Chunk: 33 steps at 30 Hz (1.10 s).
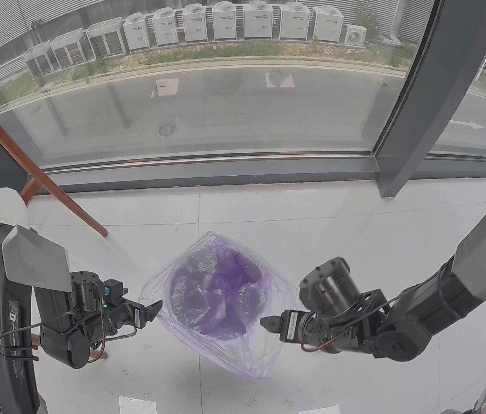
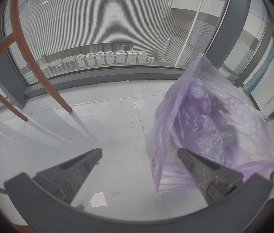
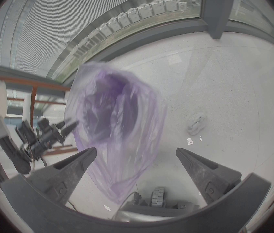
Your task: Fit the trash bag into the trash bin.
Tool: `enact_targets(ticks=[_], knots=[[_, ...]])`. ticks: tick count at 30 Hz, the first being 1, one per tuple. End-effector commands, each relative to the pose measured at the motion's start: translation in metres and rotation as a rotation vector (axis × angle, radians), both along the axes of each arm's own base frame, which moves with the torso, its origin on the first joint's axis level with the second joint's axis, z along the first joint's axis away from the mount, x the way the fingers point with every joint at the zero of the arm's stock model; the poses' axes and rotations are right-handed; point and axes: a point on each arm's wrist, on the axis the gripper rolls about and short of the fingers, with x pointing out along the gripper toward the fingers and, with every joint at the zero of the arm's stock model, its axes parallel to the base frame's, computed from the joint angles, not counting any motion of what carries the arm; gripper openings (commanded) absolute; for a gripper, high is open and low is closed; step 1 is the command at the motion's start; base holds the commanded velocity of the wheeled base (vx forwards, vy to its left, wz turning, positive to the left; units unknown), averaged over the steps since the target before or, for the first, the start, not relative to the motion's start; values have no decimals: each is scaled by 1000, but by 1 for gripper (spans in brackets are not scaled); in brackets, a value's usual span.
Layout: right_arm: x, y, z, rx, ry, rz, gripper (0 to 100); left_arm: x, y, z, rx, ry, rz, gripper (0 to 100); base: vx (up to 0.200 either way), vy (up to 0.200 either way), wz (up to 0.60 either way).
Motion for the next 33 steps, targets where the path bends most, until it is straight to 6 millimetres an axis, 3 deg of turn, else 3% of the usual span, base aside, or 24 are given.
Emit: enact_targets(ticks=[1,2,5,14,15,20,25,33], knots=[[13,-20,13,42,-12,-56,100,-6,6,16,-34,-33,-23,100,0,0,0],[13,-20,13,42,-12,-56,100,-6,6,16,-34,-33,-23,100,0,0,0],[17,-22,4,26,9,-62,100,-22,8,47,-94,-77,-102,100,0,0,0],[22,-27,4,60,-23,-85,100,-44,11,100,-270,-171,-142,100,0,0,0],[22,-27,4,60,-23,-85,100,-44,11,100,-270,-171,-142,100,0,0,0],[18,-20,-7,48,-15,-64,100,-54,-26,91,-433,-21,-198,100,0,0,0],[13,-16,-17,39,-17,-50,100,-52,-58,48,-404,139,-243,100,0,0,0],[-5,-15,-26,70,-49,-11,100,-46,-91,21,-431,229,-276,100,0,0,0]])
